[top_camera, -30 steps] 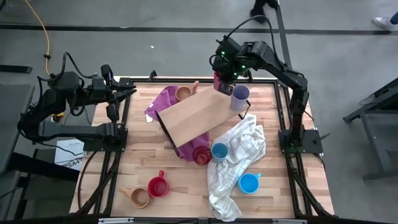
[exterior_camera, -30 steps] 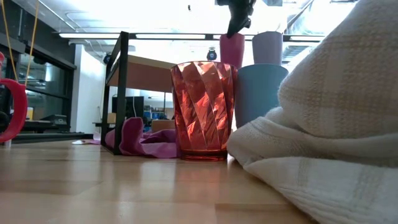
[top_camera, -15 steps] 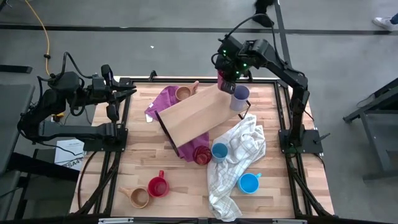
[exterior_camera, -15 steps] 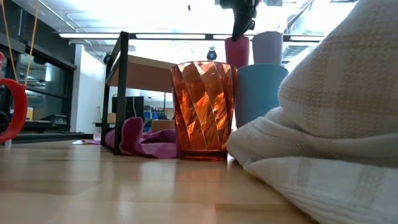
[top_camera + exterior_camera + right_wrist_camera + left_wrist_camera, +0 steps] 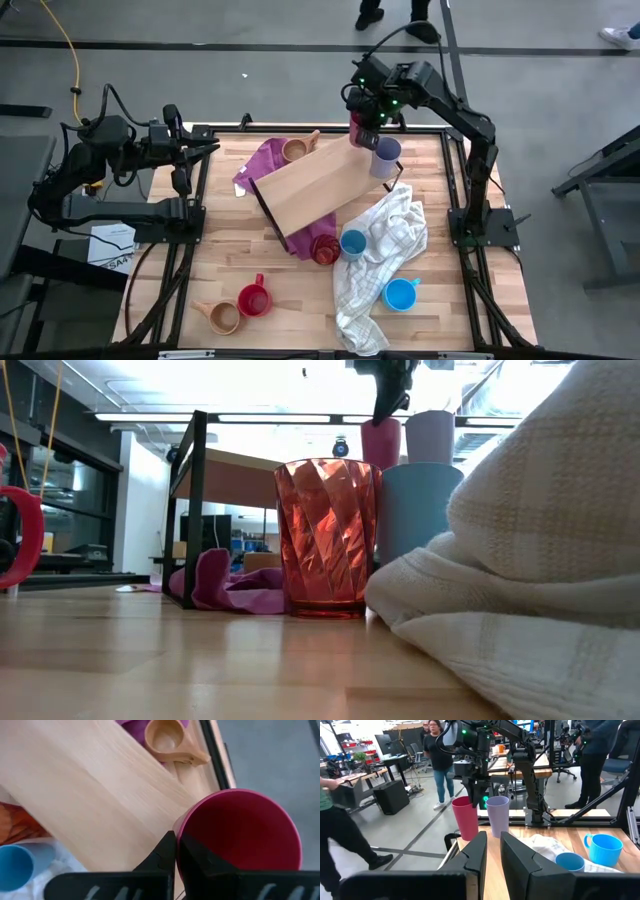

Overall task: Stack small to large cups/mugs on shelf
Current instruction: Put the pink cup on the shelf

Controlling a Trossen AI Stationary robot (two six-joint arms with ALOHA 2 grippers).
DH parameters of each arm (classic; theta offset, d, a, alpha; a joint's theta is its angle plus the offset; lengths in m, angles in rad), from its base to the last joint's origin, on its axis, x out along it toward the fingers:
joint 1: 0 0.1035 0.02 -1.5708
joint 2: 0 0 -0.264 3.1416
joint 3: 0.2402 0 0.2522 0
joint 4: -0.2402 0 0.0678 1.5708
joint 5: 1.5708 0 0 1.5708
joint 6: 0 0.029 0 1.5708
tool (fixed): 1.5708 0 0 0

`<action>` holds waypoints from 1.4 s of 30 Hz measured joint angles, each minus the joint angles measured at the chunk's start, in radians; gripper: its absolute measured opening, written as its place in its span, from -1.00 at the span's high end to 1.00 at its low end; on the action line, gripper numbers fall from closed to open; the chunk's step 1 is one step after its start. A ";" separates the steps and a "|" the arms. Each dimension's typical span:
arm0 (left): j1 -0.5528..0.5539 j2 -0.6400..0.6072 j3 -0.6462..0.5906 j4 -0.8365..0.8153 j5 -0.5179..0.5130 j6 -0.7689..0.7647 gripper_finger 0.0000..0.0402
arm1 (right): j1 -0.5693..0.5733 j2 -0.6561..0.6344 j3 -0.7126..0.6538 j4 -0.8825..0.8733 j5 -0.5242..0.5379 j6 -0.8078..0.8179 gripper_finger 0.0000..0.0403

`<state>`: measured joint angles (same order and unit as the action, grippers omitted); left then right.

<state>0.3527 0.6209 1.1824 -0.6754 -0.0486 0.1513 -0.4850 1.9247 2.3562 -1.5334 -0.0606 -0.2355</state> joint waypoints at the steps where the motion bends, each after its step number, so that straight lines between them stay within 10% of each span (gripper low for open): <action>1: 0.000 0.000 0.000 0.000 0.000 0.000 0.78 | -0.002 0.000 0.000 0.000 0.000 0.001 1.00; 42: 0.000 0.000 0.000 -0.001 0.000 0.000 0.78 | -0.039 0.014 -0.056 0.010 -0.082 -0.005 1.00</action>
<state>0.3528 0.6210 1.1825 -0.6765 -0.0486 0.1513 -0.5240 1.9388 2.2997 -1.5234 -0.1425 -0.2405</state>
